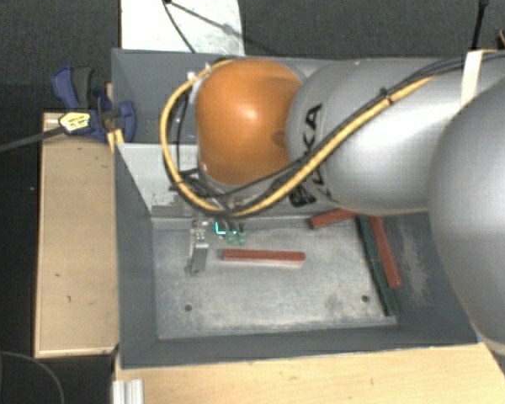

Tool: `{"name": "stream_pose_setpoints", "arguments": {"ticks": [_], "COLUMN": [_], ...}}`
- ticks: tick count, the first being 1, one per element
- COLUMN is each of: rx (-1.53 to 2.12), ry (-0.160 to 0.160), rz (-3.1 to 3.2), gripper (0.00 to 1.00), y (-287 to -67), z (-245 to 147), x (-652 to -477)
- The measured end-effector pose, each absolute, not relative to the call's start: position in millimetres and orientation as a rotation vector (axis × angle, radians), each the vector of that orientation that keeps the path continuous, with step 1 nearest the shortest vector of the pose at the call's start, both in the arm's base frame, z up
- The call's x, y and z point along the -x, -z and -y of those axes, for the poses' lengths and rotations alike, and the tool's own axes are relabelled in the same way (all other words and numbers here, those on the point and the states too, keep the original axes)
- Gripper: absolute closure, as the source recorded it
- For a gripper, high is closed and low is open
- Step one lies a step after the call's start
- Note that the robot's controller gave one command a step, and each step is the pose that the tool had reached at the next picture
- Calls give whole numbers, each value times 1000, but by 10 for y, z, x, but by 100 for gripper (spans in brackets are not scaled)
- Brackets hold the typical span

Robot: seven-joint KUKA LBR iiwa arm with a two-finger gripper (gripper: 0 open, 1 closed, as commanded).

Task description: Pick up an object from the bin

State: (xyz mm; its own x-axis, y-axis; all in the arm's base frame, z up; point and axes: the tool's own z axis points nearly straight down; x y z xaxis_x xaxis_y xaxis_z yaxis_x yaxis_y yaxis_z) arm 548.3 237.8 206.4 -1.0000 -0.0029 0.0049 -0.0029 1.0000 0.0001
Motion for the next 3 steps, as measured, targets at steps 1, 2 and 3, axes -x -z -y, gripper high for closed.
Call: {"name": "stream_pose_setpoints", "arguments": {"ticks": [1,2,3], "rx": [-30,100,-26], "ry": [-5,-6,2], "rz": [3142,3131,3146], "gripper": [0,0,0], "y": [-1804,-797,-703], "z": [-1720,-1083,-1183], "x": [-5833,-5385,-5764]}}
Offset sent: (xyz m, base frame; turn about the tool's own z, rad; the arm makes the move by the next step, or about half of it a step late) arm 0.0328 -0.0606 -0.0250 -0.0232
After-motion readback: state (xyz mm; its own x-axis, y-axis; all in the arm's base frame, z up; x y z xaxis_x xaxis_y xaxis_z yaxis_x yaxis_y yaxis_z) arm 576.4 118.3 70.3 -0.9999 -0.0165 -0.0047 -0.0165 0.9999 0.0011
